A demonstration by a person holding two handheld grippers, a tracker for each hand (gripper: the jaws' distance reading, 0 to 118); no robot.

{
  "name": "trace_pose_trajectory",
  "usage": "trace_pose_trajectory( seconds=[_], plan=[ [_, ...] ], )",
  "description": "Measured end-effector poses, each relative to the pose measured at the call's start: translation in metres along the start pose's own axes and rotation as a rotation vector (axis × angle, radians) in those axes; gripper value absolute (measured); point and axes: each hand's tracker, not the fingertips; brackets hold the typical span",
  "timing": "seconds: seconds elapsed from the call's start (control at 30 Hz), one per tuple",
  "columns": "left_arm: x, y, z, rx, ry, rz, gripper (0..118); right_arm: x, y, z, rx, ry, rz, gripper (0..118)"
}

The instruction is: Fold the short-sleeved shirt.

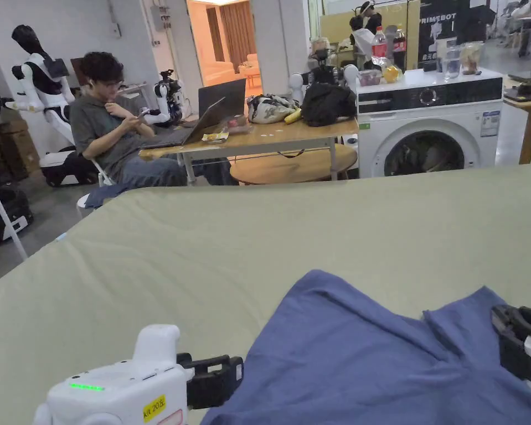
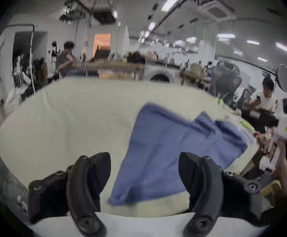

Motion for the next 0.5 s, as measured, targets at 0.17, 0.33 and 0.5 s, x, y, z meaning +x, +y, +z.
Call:
trace_pose_trajectory(
  seconds=[0.17,0.33,0.5],
  plan=[
    [-0.032,-0.035,-0.038,-0.183,0.040,0.127,49,0.008,-0.012,-0.001,-0.033,0.011,-0.020,0],
    [-0.032,-0.050,-0.053,-0.226,0.083,0.080,36,0.019,-0.019,0.001,-0.063,-0.012,-0.044,0],
    [-0.022,-0.043,-0.053,-0.246,0.095,0.004,4,0.034,-0.018,-0.004,-0.095,-0.049,-0.064,0]
  ],
)
